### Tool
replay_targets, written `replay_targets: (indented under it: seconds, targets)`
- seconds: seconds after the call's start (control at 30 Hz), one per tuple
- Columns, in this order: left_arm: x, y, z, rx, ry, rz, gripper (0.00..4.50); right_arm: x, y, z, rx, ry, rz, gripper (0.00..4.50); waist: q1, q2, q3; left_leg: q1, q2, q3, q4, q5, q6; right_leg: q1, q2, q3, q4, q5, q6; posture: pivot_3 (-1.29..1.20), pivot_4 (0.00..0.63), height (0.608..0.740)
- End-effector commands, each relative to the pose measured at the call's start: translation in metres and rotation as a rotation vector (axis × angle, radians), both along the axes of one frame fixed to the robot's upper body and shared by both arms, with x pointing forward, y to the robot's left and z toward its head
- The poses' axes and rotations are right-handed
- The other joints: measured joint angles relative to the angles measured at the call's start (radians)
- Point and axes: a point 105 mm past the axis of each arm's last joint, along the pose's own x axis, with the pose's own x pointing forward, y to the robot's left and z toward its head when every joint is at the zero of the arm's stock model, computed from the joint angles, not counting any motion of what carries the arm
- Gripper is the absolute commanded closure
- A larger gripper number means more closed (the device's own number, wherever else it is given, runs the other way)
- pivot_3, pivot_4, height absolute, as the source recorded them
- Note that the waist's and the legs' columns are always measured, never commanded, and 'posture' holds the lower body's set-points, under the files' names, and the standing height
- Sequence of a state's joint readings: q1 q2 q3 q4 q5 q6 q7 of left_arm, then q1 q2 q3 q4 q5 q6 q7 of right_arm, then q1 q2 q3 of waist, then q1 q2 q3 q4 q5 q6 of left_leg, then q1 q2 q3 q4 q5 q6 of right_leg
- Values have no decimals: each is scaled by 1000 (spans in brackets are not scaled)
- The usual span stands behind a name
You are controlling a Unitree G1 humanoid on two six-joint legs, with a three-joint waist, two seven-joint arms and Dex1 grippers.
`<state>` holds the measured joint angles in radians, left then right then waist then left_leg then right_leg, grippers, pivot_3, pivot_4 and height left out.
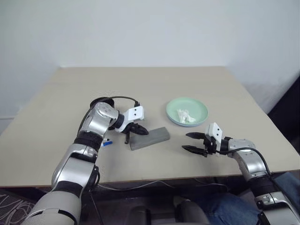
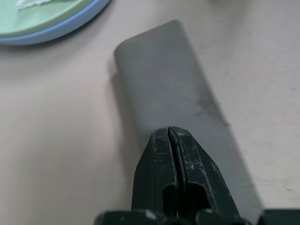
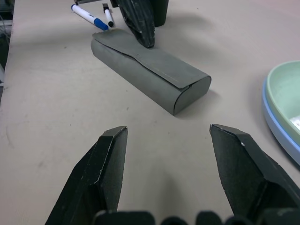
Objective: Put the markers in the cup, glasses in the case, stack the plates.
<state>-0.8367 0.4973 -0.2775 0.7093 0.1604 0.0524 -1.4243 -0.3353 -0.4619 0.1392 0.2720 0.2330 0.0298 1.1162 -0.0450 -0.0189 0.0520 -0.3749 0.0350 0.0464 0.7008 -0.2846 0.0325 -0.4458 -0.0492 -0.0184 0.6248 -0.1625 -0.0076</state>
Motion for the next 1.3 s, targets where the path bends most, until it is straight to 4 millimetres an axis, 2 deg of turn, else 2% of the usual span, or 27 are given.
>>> replay_targets:
  seconds: [0.03, 0.13, 0.27, 0.4, 0.67, 0.8, 0.9, 1.17, 1.3]
  targets:
    - [-6, -1, 4, 27, -28, -37, 4474, 5, -1, 14, 14, -55, 4, 1451, 0, 0, 0, 0, 0, 0, 0, 0, 0, 0, 0, 0, 0, 0, 0, 0, 0, 721]
    - [-3, 0, 9, -4, -52, -3, 4474, 5, 1, 15, 15, -56, 12, 1451, 0, 0, 0, 1, 0, 0, 0, 0, 0, 0, 0, 0, 0, 0, 0, 0, 0, 721]
    - [-2, 3, 27, -62, -89, 16, 4474, 4, 4, 15, 15, -54, 25, 1451, 0, 0, 0, 0, 0, 0, 0, 0, 0, 0, 0, 0, 0, 0, 0, 0, 0, 721]
    - [-11, 14, 43, -75, -113, -9, 4474, 4, 5, 16, 14, -53, 33, 1451, -1, 0, 0, 0, 0, 0, 0, 0, 0, 0, 0, 1, 0, 0, 0, 0, 0, 721]
    - [-47, 70, 55, 99, -71, -72, 4474, 5, 6, 16, 9, -47, 49, 1451, 0, 0, 0, 1, 1, 0, 0, 0, 0, 0, 0, 1, 1, -1, -1, 0, 0, 721]
    - [-54, 94, 53, 160, -33, -27, 4474, 6, 9, 16, 10, -44, 53, 1451, 1, 0, 0, 1, 1, 0, 0, 0, 0, 0, 0, 0, 1, -1, -2, 0, 0, 721]
    - [-59, 115, 49, 197, 22, 42, 3929, 5, 11, 15, 11, -39, 62, 1451, 0, 0, 0, 1, 0, 0, 0, 0, 0, 0, 0, 1, 1, -1, -2, 0, 0, 721]
    - [-58, 156, 37, 311, 85, 138, 1159, 9, 15, 15, 9, -37, 72, 1451, 1, 0, 0, 1, 1, 0, 0, 0, 0, 0, 0, 0, 1, -1, -2, 0, 0, 721]
    - [-59, 165, 33, 345, 115, 158, 1159, 11, 15, 12, 3, -31, 71, 1451, 0, 0, 0, 0, 1, 1, 1, 0, 0, 0, 0, 0, 1, -1, -2, 0, 0, 721]
